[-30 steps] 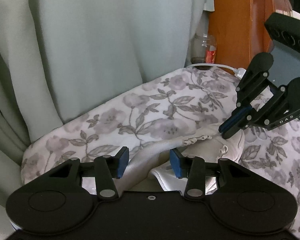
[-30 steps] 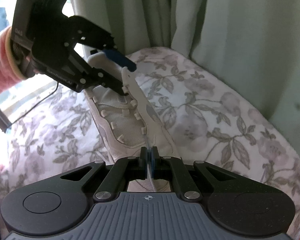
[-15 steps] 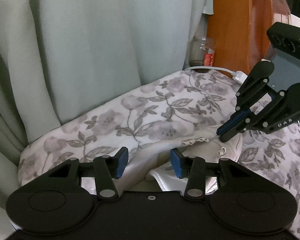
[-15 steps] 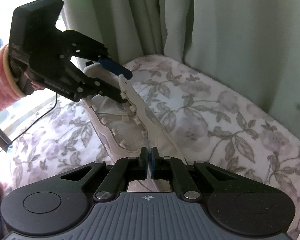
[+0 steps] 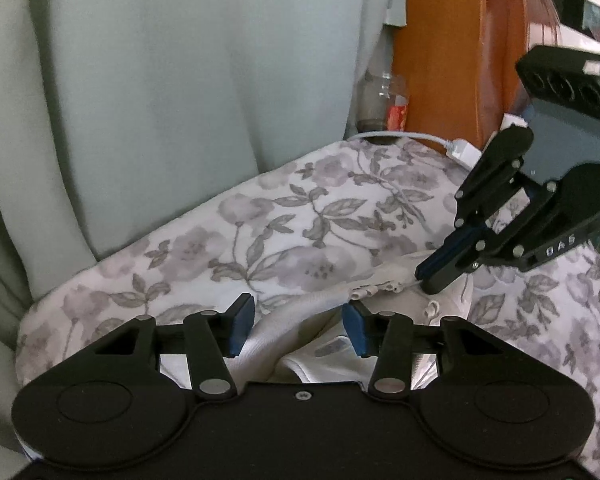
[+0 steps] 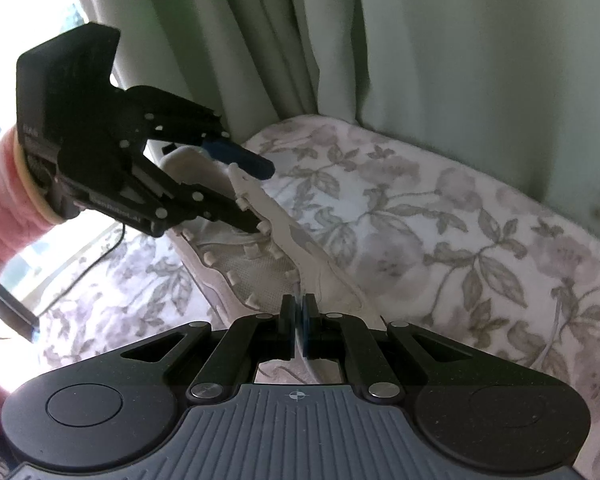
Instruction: Lace up shoes with both hands
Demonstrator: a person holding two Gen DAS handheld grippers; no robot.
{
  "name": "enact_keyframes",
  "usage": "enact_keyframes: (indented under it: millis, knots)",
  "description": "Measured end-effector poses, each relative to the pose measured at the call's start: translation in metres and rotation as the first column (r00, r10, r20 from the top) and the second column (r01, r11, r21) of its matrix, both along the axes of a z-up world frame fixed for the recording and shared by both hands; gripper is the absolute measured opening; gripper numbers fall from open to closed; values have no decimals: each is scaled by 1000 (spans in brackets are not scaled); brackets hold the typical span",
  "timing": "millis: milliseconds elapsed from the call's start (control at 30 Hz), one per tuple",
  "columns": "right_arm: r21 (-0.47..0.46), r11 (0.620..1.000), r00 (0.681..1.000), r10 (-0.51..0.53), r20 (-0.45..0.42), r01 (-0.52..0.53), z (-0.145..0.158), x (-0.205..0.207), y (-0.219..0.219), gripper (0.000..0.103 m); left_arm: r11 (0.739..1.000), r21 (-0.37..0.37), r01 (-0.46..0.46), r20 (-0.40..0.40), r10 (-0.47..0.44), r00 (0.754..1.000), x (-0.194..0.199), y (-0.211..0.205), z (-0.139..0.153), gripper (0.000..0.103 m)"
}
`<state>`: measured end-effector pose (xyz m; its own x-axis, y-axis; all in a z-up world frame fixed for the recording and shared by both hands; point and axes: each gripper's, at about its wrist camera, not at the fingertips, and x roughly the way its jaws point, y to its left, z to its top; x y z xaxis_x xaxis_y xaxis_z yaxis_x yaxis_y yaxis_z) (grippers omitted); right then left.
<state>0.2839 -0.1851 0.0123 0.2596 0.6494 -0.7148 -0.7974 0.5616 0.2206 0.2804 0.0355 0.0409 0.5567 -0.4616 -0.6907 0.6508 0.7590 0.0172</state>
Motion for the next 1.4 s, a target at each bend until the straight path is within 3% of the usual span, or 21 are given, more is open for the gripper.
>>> enact_keyframes:
  millis: [333, 600, 867, 967, 1100, 1200, 1300, 1400]
  knots:
    - [-37, 999, 999, 15, 30, -14, 4, -5, -2, 3, 1000, 23, 16, 6, -17, 1000, -3, -4, 3, 46]
    - [-24, 1000, 1000, 15, 19, -14, 3, -3, -1, 3, 986, 85, 142, -5, -142, 990, 2, -22, 4, 48]
    - [29, 1000, 1000, 5, 19, -6, -1, -2, -8, 3, 970, 47, 238, -28, -237, 971, 5, -33, -3, 47]
    - [51, 999, 1000, -5, 12, 4, -2, 0, -10, 3, 968, 35, 249, -25, -248, 968, 6, -41, -9, 42]
    - [77, 997, 1000, -11, 7, 10, -3, 1, -15, 3, 966, 30, 255, -39, -254, 967, 8, -37, -7, 42]
    - [90, 996, 1000, -10, -5, 10, -4, 2, -16, 3, 960, 71, 270, -61, -266, 962, 10, -42, -4, 42]
    - [97, 995, 1000, 0, -7, 1, -5, 2, -13, 3, 939, 162, 302, -75, -294, 953, 11, -54, -1, 44]
    - [91, 996, 1000, 4, 1, -4, -6, 1, -10, 3, 924, 216, 315, -48, -312, 949, 6, -61, -3, 40]
